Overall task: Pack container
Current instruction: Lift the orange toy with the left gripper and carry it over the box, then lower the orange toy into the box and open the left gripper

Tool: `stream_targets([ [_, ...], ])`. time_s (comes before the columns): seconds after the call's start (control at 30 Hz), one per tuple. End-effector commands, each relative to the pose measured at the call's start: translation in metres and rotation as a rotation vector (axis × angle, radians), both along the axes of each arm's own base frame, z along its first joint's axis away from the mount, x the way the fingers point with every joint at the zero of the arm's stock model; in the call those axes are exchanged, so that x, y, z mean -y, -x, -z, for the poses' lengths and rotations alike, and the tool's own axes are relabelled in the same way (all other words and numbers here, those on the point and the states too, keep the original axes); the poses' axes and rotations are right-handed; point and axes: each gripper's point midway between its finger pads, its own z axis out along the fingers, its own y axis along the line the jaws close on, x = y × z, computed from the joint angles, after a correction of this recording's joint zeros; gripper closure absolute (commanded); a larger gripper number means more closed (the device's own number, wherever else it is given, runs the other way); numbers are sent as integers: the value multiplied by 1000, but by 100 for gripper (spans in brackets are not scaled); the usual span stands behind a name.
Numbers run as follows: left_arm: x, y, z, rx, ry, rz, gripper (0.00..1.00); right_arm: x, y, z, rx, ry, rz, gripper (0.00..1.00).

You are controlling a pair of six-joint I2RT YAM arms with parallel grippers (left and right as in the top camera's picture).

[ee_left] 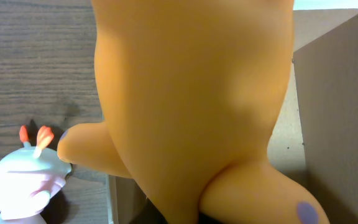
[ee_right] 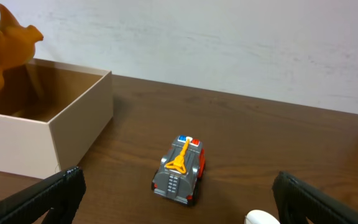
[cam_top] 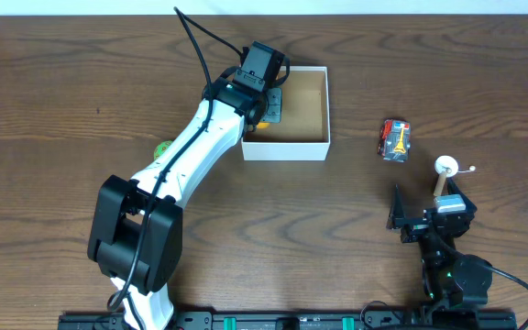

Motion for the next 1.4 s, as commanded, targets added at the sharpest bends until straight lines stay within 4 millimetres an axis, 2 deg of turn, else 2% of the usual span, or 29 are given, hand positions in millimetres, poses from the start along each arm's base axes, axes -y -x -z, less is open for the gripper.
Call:
stream_targets([
  [0.0, -3, -5, -10, 29, 1, -21, 94, -2, 0, 0, -1, -15, -9, 1],
  [0.83, -9, -5, -13, 38, -34, -7, 94, -2, 0, 1, -3, -15, -8, 1],
  [1.03, 0, 2, -11, 26, -36, 17, 94, -2, 0, 1, -3, -15, -8, 1],
  [1.17, 3, 4, -7, 18, -39, 23, 94, -2, 0, 1, -3, -15, -8, 1],
  [1.37, 3, 5, 8, -13, -55, 22, 94, -2, 0, 1, -3, -15, -8, 1],
])
